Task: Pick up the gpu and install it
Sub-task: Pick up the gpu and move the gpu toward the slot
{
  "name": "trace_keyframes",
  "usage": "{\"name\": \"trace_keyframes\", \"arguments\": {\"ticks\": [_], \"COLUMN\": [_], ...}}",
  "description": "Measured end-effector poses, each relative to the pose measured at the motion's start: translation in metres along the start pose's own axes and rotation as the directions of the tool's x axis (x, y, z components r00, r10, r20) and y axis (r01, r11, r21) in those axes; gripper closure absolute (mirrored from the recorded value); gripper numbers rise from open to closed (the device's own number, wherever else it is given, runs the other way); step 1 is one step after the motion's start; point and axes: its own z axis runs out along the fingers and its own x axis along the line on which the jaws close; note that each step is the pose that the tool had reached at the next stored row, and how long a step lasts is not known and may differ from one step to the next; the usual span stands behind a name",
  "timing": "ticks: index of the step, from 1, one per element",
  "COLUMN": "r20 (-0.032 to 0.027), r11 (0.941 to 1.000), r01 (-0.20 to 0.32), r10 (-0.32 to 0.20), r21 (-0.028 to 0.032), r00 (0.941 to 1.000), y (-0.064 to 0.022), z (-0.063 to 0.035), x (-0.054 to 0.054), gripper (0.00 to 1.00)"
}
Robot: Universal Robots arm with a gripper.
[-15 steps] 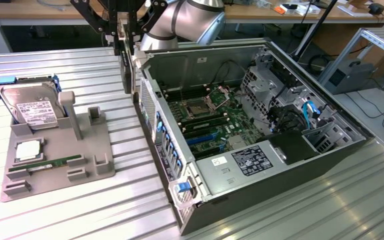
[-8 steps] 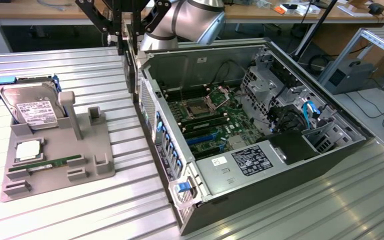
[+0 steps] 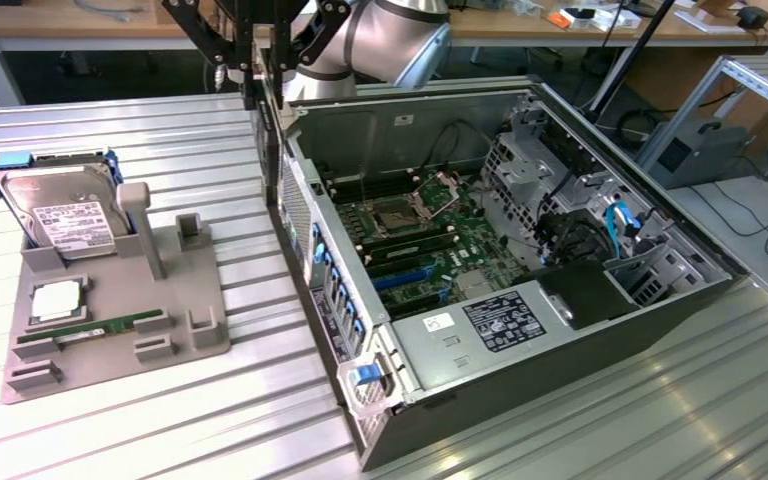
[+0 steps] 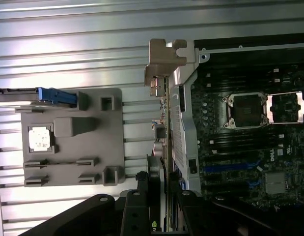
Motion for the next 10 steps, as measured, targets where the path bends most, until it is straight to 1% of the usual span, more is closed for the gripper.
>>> {"name": "trace_keyframes", "arguments": {"ticks": [10], "r20": [0.0001], "r11": [1.0000], "r01": [0.000], "r10": [0.000], "r21": [0.0004], "r00": [1.0000], "y": [0.0006], "z": [0.0003], "x": [-0.0085], "gripper": [0.73]}}
